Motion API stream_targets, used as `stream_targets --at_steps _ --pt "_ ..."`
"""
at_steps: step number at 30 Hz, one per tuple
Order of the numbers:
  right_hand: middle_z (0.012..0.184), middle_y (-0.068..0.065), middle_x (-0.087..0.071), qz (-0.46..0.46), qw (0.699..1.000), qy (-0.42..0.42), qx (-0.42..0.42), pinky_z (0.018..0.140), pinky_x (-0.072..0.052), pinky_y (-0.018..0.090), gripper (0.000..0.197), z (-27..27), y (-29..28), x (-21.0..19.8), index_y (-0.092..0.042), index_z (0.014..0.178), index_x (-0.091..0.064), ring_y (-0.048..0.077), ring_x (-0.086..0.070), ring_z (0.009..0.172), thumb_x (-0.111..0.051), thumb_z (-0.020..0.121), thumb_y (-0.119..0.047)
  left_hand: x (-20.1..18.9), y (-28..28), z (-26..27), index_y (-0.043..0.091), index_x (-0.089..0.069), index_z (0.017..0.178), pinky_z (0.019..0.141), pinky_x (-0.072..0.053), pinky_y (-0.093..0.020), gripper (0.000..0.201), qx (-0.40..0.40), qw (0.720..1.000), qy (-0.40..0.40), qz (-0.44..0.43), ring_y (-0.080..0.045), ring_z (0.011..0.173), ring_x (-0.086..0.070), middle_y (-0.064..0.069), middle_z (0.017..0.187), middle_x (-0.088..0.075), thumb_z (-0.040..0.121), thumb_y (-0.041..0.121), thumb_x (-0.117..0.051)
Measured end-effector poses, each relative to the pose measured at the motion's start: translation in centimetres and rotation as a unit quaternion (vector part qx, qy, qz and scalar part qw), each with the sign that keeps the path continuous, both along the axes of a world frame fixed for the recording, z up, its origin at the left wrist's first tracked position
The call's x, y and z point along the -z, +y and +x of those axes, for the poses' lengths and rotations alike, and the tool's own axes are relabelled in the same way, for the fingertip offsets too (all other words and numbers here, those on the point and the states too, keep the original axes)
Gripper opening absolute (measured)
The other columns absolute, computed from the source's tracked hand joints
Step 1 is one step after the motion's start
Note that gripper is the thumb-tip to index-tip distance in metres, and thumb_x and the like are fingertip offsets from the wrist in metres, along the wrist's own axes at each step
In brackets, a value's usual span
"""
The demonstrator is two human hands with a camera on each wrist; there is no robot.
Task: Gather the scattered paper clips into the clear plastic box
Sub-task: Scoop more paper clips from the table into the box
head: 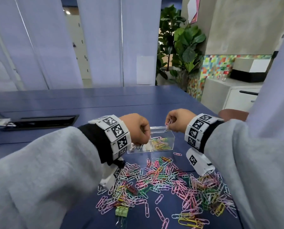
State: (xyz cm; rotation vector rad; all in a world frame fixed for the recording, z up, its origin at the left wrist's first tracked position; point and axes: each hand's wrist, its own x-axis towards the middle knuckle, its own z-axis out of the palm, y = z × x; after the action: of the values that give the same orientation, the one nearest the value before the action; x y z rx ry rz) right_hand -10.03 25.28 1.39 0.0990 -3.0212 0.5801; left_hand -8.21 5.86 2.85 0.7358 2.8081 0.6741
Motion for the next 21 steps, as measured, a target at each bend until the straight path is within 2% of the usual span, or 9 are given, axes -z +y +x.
stream_targets --at_steps 1,2,4,6,10,13,15,17,21 --pt "0.080 -0.005 -0.059 0.012 1.000 0.002 0.008 0.067 -0.041 0.022 0.009 -0.6 -0.3 0.2 -0.023 0.078 -0.063 0.012 -0.055 0.070 -0.065 0.080 -0.014 -0.3 -0.1 -0.3 0.023 -0.059 0.061 0.058 -0.051 -0.017 0.021 0.000 1.000 0.000 0.016 0.002 0.041 -0.057 0.010 0.045 -0.061 0.072 0.006 -0.065" --pt "0.086 -0.003 -0.059 0.026 1.000 -0.003 0.013 0.071 -0.039 0.022 0.009 -1.1 -0.6 0.6 -0.020 0.089 -0.066 0.014 -0.055 0.079 -0.064 0.081 -0.015 -0.6 -0.1 -0.6 0.022 -0.059 0.061 0.061 -0.054 -0.019 0.021 0.002 1.000 -0.005 0.029 -0.002 0.047 -0.061 0.008 0.049 -0.063 0.073 0.006 -0.066" --pt "0.099 0.000 -0.064 0.052 0.998 -0.021 0.011 0.076 -0.040 0.022 0.022 -1.7 -0.8 1.5 -0.018 0.104 -0.065 0.018 -0.059 0.095 -0.060 0.083 -0.013 -0.8 0.2 -1.3 0.021 -0.059 0.063 0.070 -0.058 -0.029 0.023 0.002 0.999 -0.020 0.051 -0.013 0.056 -0.064 0.006 0.053 -0.064 0.074 0.002 -0.066" --pt "0.110 0.000 -0.067 0.051 0.998 -0.024 0.005 0.083 -0.043 0.022 0.028 -1.6 -0.6 2.2 -0.018 0.108 -0.064 0.019 -0.060 0.106 -0.055 0.084 -0.009 -0.7 0.9 -2.2 0.021 -0.058 0.063 0.075 -0.058 -0.033 0.024 -0.003 0.998 -0.021 0.061 -0.014 0.055 -0.063 0.007 0.051 -0.062 0.075 0.001 -0.065" --pt "0.099 0.001 -0.068 0.012 1.000 0.016 -0.004 0.087 -0.047 0.022 0.024 -0.2 1.1 2.5 -0.016 0.104 -0.067 0.017 -0.063 0.099 -0.056 0.084 -0.010 0.0 3.6 -3.9 0.022 -0.053 0.063 0.077 -0.056 -0.031 0.026 -0.006 0.999 0.021 0.041 -0.015 0.059 -0.060 0.007 0.059 -0.059 0.077 0.002 -0.063" --pt "0.101 0.001 -0.070 0.022 0.999 0.029 -0.016 0.078 -0.043 0.018 0.021 1.5 3.1 2.3 -0.016 0.102 -0.067 0.015 -0.063 0.094 -0.061 0.083 -0.013 0.5 5.8 -5.2 0.022 -0.055 0.068 0.076 -0.051 -0.027 0.022 0.013 0.998 0.056 -0.014 -0.017 0.073 -0.057 0.008 0.065 -0.054 0.079 0.005 -0.061" --pt "0.102 -0.001 -0.070 0.040 0.999 0.000 -0.020 0.081 -0.045 0.018 0.020 2.4 4.4 2.4 -0.018 0.102 -0.067 0.013 -0.064 0.095 -0.063 0.083 -0.016 0.9 6.9 -5.7 0.018 -0.063 0.084 0.072 -0.043 -0.021 0.012 0.020 0.995 0.076 -0.056 -0.015 0.080 -0.054 0.006 0.078 -0.055 0.081 0.007 -0.060" --pt "0.104 -0.004 -0.069 0.068 0.996 -0.052 -0.016 0.083 -0.043 0.017 0.022 3.4 5.5 2.5 -0.019 0.104 -0.066 0.012 -0.063 0.098 -0.062 0.083 -0.018 1.4 7.6 -5.9 0.013 -0.067 0.099 0.072 -0.039 -0.019 0.019 0.021 0.993 0.079 -0.080 -0.013 0.083 -0.053 0.005 0.087 -0.055 0.082 0.008 -0.060" --pt "0.112 -0.006 -0.067 0.147 0.979 -0.144 -0.012 0.080 -0.039 0.016 0.028 5.1 6.8 3.2 -0.022 0.111 -0.063 0.013 -0.061 0.105 -0.061 0.084 -0.025 2.2 8.0 -5.4 0.014 -0.067 0.103 0.074 -0.042 -0.022 0.022 0.019 0.991 0.078 -0.103 -0.015 0.084 -0.054 0.006 0.090 -0.055 0.081 0.010 -0.062"
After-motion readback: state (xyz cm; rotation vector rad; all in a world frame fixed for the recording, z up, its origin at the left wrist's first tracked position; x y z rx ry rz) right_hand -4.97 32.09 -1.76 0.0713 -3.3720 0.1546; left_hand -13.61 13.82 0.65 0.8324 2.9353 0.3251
